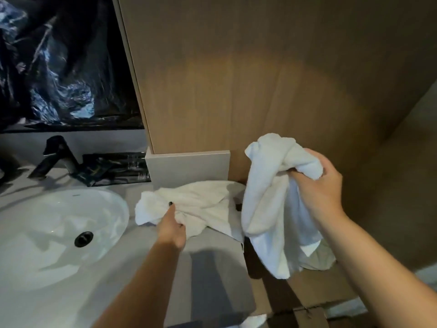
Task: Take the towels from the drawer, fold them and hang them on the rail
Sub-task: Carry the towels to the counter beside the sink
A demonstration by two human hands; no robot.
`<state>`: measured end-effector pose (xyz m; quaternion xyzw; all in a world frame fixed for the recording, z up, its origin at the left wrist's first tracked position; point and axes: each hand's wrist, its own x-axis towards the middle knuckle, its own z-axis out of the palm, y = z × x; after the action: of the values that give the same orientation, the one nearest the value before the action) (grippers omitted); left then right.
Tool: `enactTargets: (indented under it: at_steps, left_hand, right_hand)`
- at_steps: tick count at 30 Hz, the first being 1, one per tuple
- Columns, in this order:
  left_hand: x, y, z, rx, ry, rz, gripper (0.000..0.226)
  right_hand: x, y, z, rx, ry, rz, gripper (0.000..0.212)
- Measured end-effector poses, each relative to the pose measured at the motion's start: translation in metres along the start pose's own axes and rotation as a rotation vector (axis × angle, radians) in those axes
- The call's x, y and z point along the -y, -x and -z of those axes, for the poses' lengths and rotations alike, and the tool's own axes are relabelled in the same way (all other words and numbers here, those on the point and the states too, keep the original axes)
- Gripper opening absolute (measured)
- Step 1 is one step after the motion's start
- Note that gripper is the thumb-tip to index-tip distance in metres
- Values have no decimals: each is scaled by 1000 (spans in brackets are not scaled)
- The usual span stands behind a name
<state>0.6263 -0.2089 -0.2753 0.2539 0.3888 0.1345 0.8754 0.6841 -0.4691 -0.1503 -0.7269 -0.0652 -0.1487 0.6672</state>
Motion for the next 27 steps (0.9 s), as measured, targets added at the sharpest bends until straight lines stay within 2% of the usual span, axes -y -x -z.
enactTargets:
  at_steps: [1,2,7,9,11,13,16,18,20,21,23,27]
  left_hand:
    - [-2,-12,14,-9,-50,57,17]
    - [-8,-17,24,-16,-125,104,14]
    - [-60,-27,49,187,-888,251,18]
    - [-89,-24,41,281,-1055,243,22]
    - [-118,-21,21,326,-1093,119,19]
    - [-143,-17,-2,337,-1035,-72,14]
    - [-168,-15,-23,355,-951,-364,20]
    - [-172,-20,-24,250,-971,-549,23]
    - [-166,-30,-14,130,-946,-584,23]
    - [-162,-37,-4,110,-964,-598,31]
    - [-155,-46,19,215,-1160,-771,50]
    - [-143,-61,40,755,-1656,-1110,88]
  right_hand:
    - [-5,1,-15,5,4,-9,38]
    - [-8,4,-31,16,10,-15,37]
    - [-8,13,-95,60,26,69,33]
    - [3,11,-117,85,20,154,35]
    - [16,5,-140,113,0,234,36]
    - [28,-1,-167,138,0,309,35]
    - [30,-1,-207,233,74,359,39]
    - [12,0,-229,432,282,290,52]
    - [-18,5,-243,703,696,160,80]
    - [-36,11,-243,801,877,102,96]
    - [-67,26,-232,864,1049,25,112]
    - [-107,46,-193,857,1156,66,122]
